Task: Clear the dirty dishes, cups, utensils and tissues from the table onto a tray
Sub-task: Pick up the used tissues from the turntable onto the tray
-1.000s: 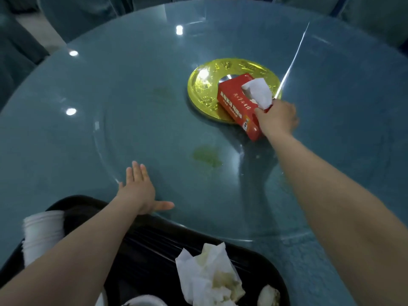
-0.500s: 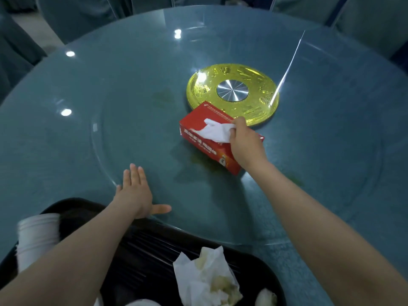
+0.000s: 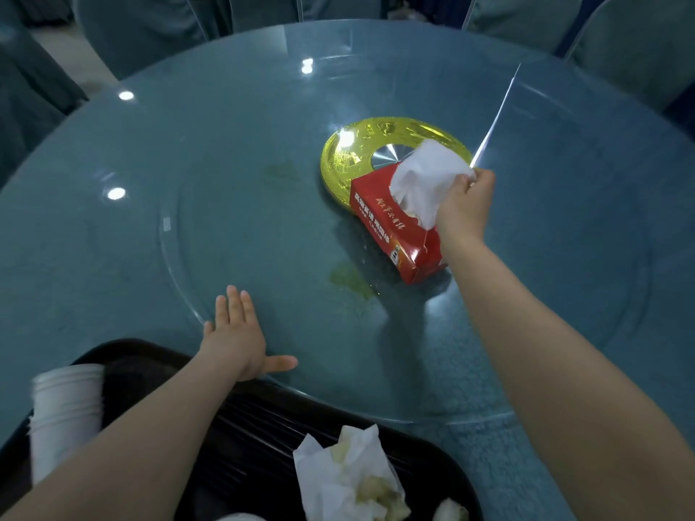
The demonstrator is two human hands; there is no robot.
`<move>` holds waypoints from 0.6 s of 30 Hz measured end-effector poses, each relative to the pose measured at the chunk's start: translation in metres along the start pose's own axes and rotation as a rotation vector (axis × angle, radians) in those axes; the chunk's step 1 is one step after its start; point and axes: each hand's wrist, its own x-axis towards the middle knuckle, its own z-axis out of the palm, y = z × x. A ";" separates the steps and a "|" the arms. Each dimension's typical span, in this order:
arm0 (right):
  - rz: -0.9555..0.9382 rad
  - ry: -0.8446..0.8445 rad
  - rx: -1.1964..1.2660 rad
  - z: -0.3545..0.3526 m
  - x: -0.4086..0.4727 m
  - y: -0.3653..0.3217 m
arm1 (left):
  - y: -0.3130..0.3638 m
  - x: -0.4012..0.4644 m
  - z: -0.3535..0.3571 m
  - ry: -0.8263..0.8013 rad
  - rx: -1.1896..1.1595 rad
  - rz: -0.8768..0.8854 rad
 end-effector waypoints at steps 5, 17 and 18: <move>-0.337 -0.015 0.093 0.001 -0.006 -0.041 | -0.001 0.001 0.003 0.015 -0.020 -0.005; -0.458 -0.464 -0.338 0.002 -0.027 -0.007 | 0.001 0.003 0.006 0.041 -0.010 0.001; -0.492 -0.422 -0.448 0.004 -0.024 -0.001 | 0.001 0.002 0.006 0.040 -0.005 0.001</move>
